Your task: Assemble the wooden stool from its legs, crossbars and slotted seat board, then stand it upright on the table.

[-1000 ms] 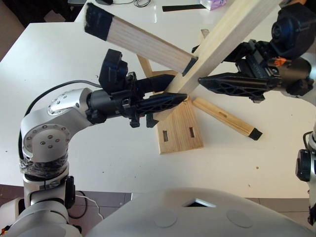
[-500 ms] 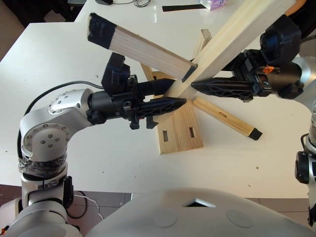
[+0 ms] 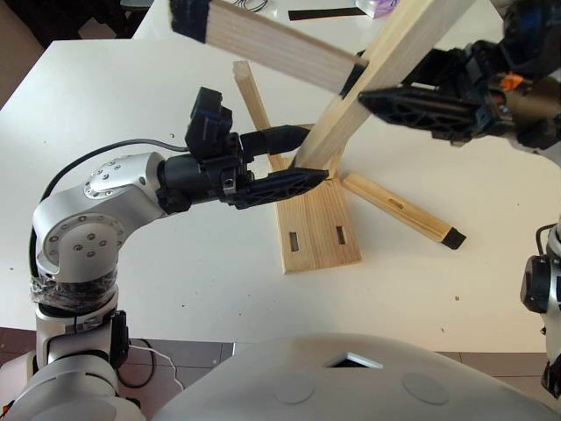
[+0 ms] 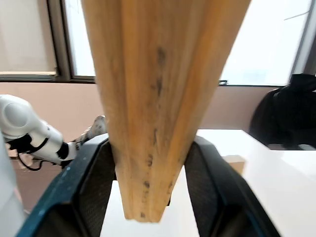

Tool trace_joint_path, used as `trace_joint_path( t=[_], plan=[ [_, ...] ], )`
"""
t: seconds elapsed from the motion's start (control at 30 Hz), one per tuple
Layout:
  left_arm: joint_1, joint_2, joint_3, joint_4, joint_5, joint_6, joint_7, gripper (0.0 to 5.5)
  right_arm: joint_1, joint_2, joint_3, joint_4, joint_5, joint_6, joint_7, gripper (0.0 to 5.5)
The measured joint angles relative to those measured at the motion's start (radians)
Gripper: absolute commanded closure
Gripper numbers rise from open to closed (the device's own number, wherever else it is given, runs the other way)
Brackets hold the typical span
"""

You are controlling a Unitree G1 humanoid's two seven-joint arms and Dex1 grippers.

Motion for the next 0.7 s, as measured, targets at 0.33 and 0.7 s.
trace_joint_path(
  t=[0.33, 0.7],
  plan=[
    [0.269, 0.088, 0.033, 0.026, 0.197, -0.081, -0.154, 2.04, 0.079, -0.157, -0.081, 0.026, -0.061, 0.01, 0.119, 3.48],
    [0.361, 0.125, 0.07, 0.104, 0.315, -0.151, -0.272, 2.04, 0.343, -0.188, 0.076, -0.034, -0.39, -0.191, 0.303, 3.48]
  ],
)
